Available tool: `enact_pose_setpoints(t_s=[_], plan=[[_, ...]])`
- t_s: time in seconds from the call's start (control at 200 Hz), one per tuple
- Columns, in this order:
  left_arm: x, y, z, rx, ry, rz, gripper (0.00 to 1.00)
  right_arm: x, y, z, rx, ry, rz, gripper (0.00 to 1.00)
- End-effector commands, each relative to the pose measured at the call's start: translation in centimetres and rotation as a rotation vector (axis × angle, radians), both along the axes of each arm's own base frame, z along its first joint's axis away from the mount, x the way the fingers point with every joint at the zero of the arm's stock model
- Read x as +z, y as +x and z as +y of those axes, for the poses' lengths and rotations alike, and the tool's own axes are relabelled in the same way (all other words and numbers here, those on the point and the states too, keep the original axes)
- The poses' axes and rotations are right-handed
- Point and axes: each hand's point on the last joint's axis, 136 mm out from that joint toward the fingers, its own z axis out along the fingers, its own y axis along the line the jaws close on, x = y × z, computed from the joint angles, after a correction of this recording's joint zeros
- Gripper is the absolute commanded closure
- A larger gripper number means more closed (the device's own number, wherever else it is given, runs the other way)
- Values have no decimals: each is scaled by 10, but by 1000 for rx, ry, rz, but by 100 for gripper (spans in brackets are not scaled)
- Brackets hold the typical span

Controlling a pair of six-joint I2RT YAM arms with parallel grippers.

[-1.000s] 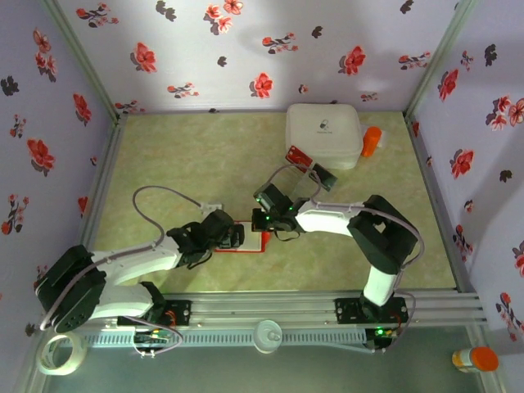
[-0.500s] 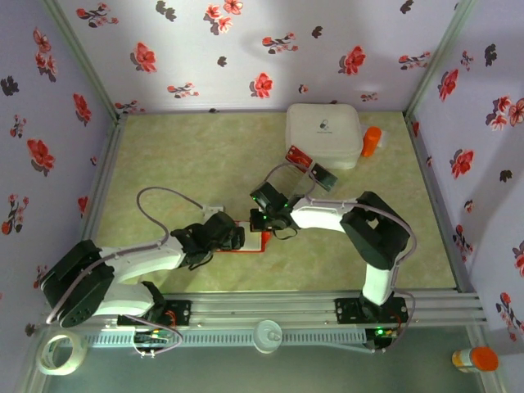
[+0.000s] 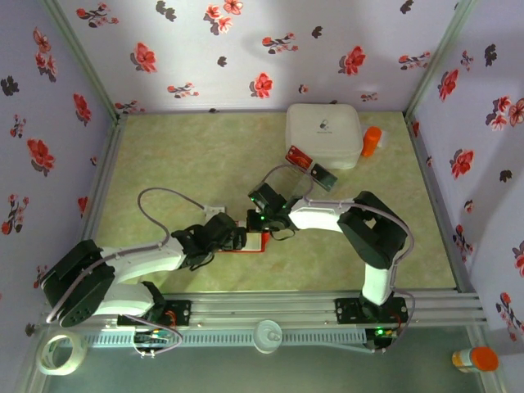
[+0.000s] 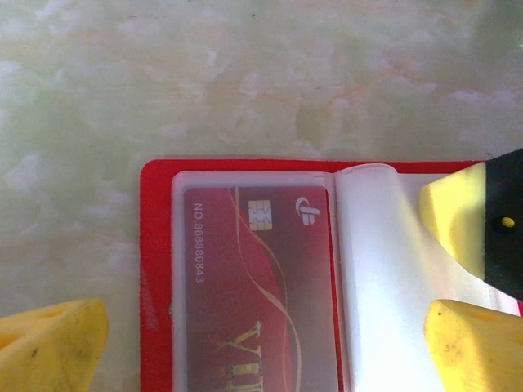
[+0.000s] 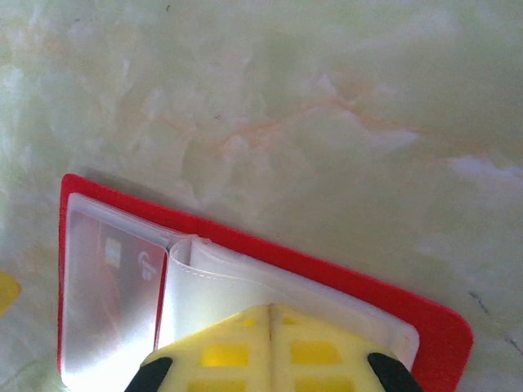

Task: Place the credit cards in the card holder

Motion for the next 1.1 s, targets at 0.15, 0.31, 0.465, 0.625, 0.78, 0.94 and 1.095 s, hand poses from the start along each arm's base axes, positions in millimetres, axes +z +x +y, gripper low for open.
enact_pose_setpoints(t_s=[0.15, 0.31, 0.465, 0.625, 0.78, 0.94, 1.095], plan=[[-6, -4, 0, -17, -4, -25, 0, -7, -6, 7, -1, 20, 39, 100], [-9, -8, -1, -23, -26, -35, 0, -7, -6, 7, -5, 25, 40, 100], [-8, -9, -1, -26, -45, -51, 0, -8, -6, 7, -5, 23, 42, 100], [-13, -11, 3, -21, -31, -41, 0, -6, -6, 7, -6, 27, 41, 100], [-23, -12, 5, -19, -13, -27, 4, 1, -4, 9, -6, 39, 32, 97], [-27, -14, 6, -16, -14, -20, 9, 15, -1, 9, -7, 56, 17, 87], [-28, -15, 7, -17, -15, -22, 13, 33, 1, 5, -24, 78, -18, 70]])
